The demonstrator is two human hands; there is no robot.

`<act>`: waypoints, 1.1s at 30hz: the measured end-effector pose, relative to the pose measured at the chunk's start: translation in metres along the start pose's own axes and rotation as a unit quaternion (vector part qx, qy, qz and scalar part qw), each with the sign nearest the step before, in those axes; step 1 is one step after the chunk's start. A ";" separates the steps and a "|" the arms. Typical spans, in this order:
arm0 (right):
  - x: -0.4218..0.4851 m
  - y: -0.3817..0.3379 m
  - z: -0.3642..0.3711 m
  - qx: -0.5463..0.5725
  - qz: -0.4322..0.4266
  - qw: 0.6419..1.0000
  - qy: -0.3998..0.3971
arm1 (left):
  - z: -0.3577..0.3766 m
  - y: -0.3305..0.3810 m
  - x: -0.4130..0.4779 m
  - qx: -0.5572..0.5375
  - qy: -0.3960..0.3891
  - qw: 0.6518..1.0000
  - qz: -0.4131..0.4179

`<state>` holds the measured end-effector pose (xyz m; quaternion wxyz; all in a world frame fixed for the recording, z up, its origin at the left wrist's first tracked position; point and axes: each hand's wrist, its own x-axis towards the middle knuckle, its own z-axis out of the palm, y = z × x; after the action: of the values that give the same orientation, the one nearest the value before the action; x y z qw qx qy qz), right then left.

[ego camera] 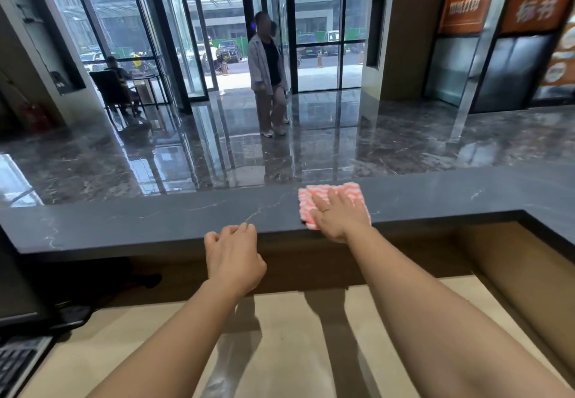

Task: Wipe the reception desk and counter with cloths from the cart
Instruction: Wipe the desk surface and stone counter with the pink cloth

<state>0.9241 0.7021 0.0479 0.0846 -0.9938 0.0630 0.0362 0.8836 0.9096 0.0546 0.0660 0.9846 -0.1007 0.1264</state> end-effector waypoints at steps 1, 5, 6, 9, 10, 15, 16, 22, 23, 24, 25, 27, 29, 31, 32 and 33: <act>-0.005 0.021 -0.002 -0.004 0.020 1.000 0.010 | 0.001 0.003 -0.001 0.005 0.002 1.000 0.000; -0.017 0.073 -0.008 -0.010 0.079 0.996 0.027 | 0.005 0.005 -0.006 0.029 -0.011 1.000 0.002; -0.019 0.077 -0.008 -0.011 0.086 0.996 0.031 | 0.005 0.003 -0.006 0.031 -0.019 0.999 0.005; -0.021 0.074 -0.007 -0.009 0.108 0.994 0.031 | 0.004 -0.004 -0.007 0.008 -0.050 0.999 0.007; -0.021 0.069 -0.006 -0.001 0.118 0.993 0.030 | 0.003 -0.005 -0.008 -0.005 -0.057 0.998 0.006; -0.020 0.016 0.003 0.019 0.091 0.995 0.029 | 0.007 -0.013 -0.013 -0.054 -0.068 0.996 0.002; -0.019 0.002 0.005 0.019 0.073 0.997 0.027 | 0.009 -0.014 -0.015 -0.063 -0.062 0.996 0.002; -0.019 -0.101 0.023 0.015 -0.073 0.997 0.004 | 0.011 -0.038 -0.028 -0.080 -0.015 0.996 -0.047; -0.018 -0.117 0.027 0.007 -0.101 0.995 -0.002 | 0.010 -0.043 -0.029 -0.079 -0.013 0.995 -0.057; -0.018 -0.130 0.030 -0.003 -0.126 0.992 -0.004 | 0.009 -0.049 -0.030 -0.076 -0.010 0.995 -0.066; -0.018 -0.139 0.033 -0.012 -0.145 0.989 -0.001 | 0.008 -0.053 -0.031 -0.072 -0.008 0.995 -0.073; -0.015 -0.146 0.037 -0.023 -0.168 0.985 0.017 | 0.006 -0.057 -0.033 -0.063 -0.006 0.995 -0.077; -0.012 -0.141 0.039 -0.028 -0.188 0.981 0.040 | 0.004 -0.053 -0.036 -0.062 -0.006 0.995 -0.077; -0.011 -0.127 0.040 -0.036 -0.214 0.974 0.063 | 0.004 -0.046 -0.036 -0.062 -0.006 0.995 -0.072; -0.011 -0.117 0.040 -0.037 -0.222 0.972 0.072 | 0.004 -0.040 -0.035 -0.059 -0.007 0.996 -0.066; -0.011 -0.106 0.039 -0.035 -0.223 0.971 0.078 | 0.004 -0.034 -0.035 -0.056 -0.008 0.997 -0.058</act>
<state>0.9246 0.8143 0.0277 0.0511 -0.9848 -0.1554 -0.0586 0.8590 0.9477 0.0377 0.1272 0.9846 -0.0509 0.1083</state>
